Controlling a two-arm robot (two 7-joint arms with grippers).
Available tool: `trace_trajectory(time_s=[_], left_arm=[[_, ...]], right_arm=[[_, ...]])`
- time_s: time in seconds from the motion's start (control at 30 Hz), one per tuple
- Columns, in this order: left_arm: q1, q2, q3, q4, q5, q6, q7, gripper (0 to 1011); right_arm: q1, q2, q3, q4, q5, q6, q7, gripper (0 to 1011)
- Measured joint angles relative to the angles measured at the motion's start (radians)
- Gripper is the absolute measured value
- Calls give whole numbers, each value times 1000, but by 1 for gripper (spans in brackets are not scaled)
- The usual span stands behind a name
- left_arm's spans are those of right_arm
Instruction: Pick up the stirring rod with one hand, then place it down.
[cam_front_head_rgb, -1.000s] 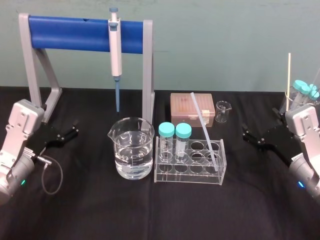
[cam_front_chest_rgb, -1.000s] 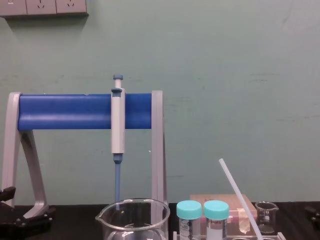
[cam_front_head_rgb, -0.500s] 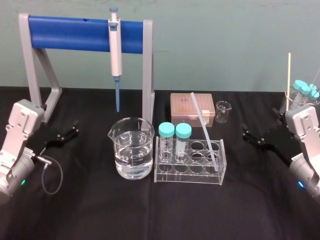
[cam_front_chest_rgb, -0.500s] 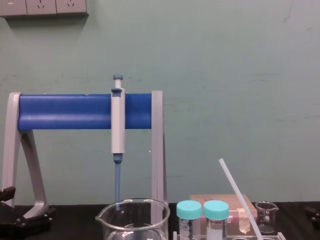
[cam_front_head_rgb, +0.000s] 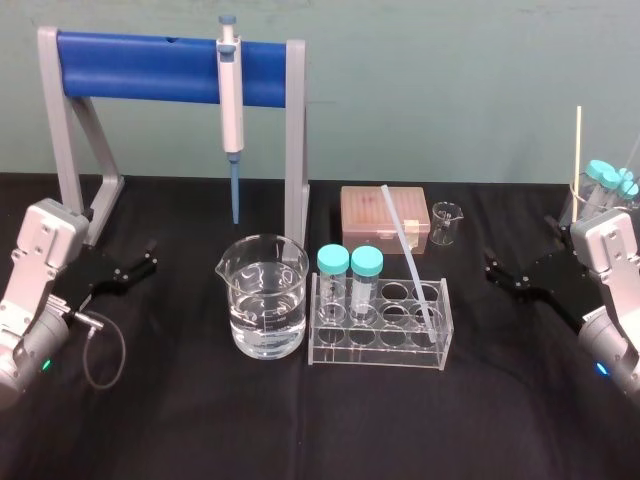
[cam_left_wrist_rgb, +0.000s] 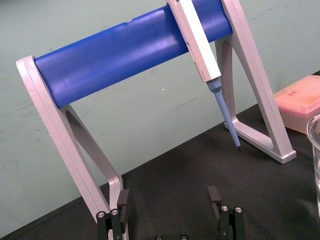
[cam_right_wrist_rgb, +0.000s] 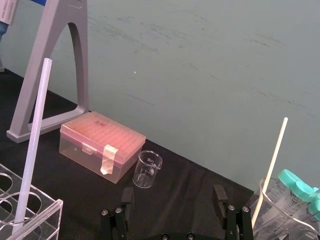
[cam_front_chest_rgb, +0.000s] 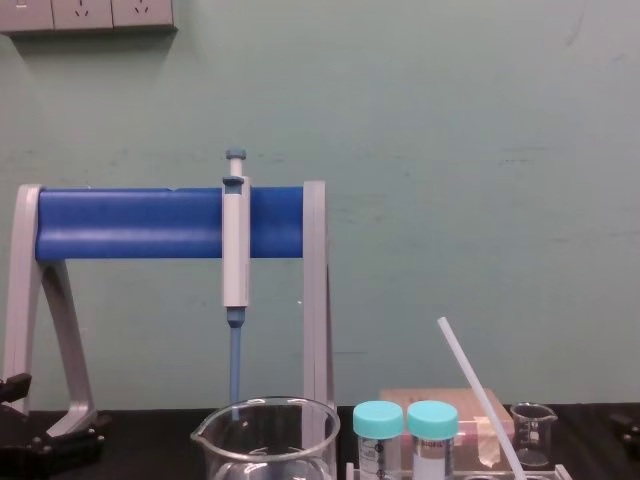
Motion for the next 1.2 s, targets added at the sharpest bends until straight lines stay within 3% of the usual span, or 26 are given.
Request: trace_trajectory(time_s=[0.3, 0.8, 1.0, 1.2], left_arm=[[0, 0, 0, 0, 0, 0, 0, 1000], [0, 0, 0, 0, 0, 0, 0, 1000], [0, 0, 0, 0, 0, 0, 0, 1001], [0, 0, 0, 0, 0, 0, 0, 1000]], right_arm=[[-6, 3, 16, -3, -1, -4, 15, 1003], [27, 32, 76, -75, 173, 89, 280, 1003], [39, 11, 78, -108, 222, 131, 358, 1003], [67, -39, 73, -109, 245, 172, 393, 1003]])
